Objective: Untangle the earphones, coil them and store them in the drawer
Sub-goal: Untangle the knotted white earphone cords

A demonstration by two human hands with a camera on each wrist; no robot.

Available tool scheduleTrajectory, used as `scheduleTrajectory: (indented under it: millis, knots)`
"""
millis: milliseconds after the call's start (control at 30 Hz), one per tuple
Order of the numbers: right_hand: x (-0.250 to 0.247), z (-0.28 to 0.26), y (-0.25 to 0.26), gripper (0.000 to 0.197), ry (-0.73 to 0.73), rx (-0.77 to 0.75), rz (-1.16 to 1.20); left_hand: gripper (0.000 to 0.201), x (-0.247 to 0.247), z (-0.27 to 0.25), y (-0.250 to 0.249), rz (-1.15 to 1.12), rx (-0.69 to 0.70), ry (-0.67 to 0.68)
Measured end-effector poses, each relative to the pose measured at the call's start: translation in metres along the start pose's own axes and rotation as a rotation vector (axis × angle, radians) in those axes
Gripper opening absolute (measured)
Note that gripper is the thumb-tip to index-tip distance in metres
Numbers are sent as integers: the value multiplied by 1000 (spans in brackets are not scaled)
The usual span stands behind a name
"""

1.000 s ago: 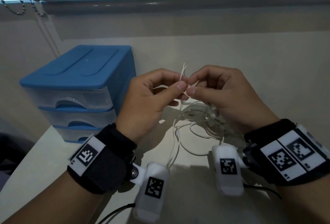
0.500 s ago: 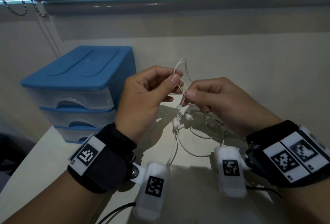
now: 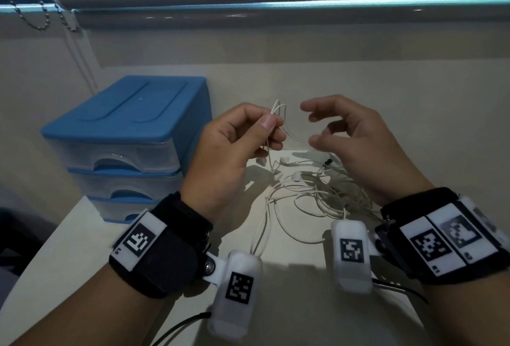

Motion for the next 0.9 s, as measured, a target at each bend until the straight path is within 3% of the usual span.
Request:
scheduleTrajectory:
  millis: [133, 333, 467, 700, 900]
  knots:
    - [17, -1, -19, 47, 161, 149, -116, 15, -2, 0, -2, 22, 17, 17]
    - [23, -4, -12, 10, 248, 213, -68, 17, 0, -1, -3, 3, 26, 3]
    - [11, -1, 3, 21, 237, 164, -188, 18, 3, -1, -5, -29, 12, -10]
    - [11, 9, 33, 24, 228, 59, -133, 22, 19, -5, -34, 116, 11, -15]
    - [-1, 7, 39, 31, 260, 107, -77, 22, 4, -7, -71, 24, 28, 26]
Point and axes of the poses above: each hand's wrist, its own z-axis towards the middle knuckle, its own x-axis out of the palm, y = z × x, the point moved 8 cm from there along z, towards the middle knuckle, and after that the axes turned 7 degrees about -x, right-handed, at the moved point
